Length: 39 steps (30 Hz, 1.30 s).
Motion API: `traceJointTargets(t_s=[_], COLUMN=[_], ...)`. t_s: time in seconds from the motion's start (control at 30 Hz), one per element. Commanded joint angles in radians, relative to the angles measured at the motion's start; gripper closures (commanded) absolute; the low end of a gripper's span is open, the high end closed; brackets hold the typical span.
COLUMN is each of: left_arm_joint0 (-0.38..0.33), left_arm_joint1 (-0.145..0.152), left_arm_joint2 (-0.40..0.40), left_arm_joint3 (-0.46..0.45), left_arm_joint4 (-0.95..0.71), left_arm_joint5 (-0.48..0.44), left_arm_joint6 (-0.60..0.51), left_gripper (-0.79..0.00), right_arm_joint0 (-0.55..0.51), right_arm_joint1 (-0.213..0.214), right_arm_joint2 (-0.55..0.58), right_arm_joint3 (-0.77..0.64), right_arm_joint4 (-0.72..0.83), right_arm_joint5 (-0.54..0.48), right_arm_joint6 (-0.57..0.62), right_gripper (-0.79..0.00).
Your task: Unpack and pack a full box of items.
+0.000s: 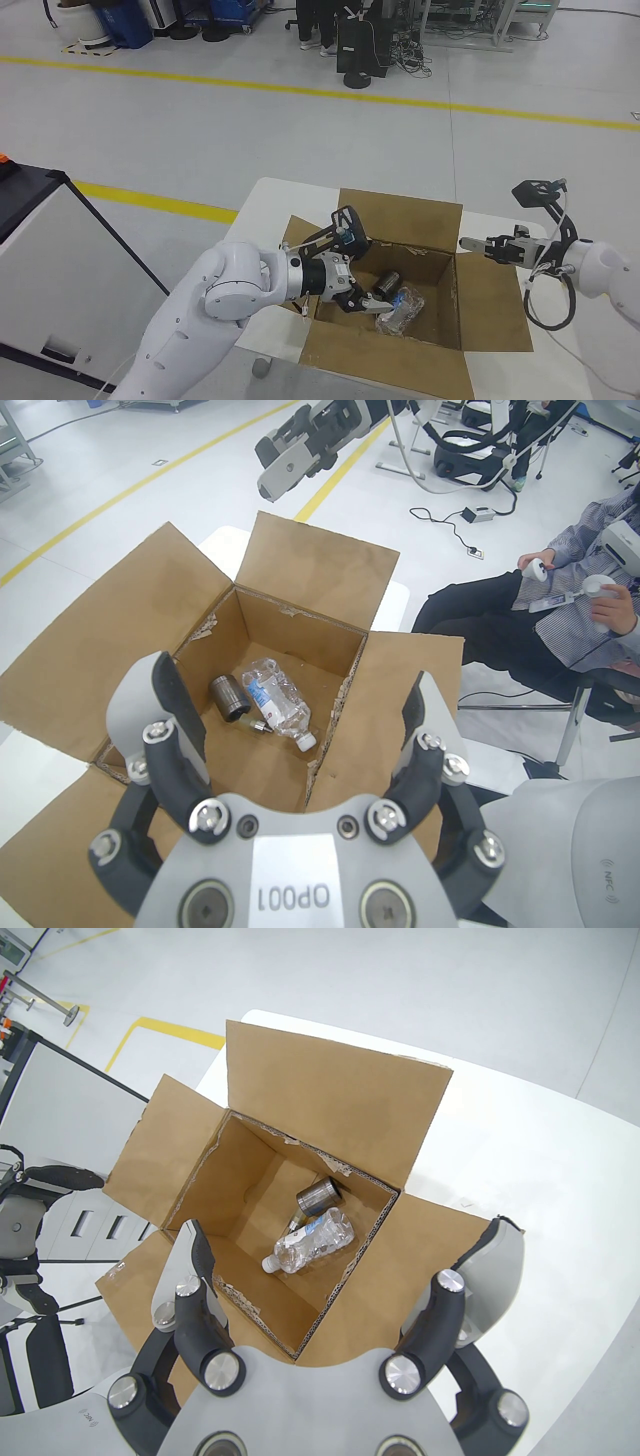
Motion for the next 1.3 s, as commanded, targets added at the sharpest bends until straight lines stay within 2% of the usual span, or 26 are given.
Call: traceJointTargets(t_s=[0.0,0.17,0.23,0.37,0.67,0.83,1.07,1.27], left_arm_joint0=[0.0,0.001,0.017,0.057,0.222,0.293,0.326,0.297], left_arm_joint1=[0.0,0.0,0.004,0.014,0.039,0.048,0.059,0.065], left_arm_joint2=[0.0,-0.003,-0.02,-0.094,-0.286,-0.362,-0.417,-0.401], left_arm_joint3=[0.0,0.0,-0.001,-0.029,-0.051,-0.072,-0.089,-0.033], left_arm_joint4=[0.0,0.004,0.028,0.017,-0.137,-0.18,-0.107,-0.059], left_arm_joint5=[0.0,0.006,0.057,0.147,0.355,0.452,0.52,0.556], left_arm_joint6=[0.0,0.006,0.013,0.046,0.06,0.069,0.091,0.049], left_gripper=[-0.785,-0.785,-0.785,-0.785,-0.785,-0.785,-0.785,-0.785], right_arm_joint0=[0.0,0.0,0.0,0.0,0.0,0.0,0.0,0.0], right_arm_joint1=[0.0,0.0,0.0,0.0,0.0,0.0,0.0,0.0], right_arm_joint2=[0.0,0.0,0.0,0.0,0.0,0.0,0.0,0.0], right_arm_joint3=[0.0,0.0,0.0,0.0,0.0,0.0,0.0,0.0], right_arm_joint4=[0.0,0.0,0.0,0.0,0.0,0.0,0.0,0.0], right_arm_joint5=[0.0,0.0,0.0,0.0,0.0,0.0,0.0,0.0], right_arm_joint6=[0.0,0.0,0.0,0.0,0.0,0.0,0.0,0.0], right_gripper=[-0.785,-0.785,-0.785,-0.785,-0.785,-0.785,-0.785,-0.785])
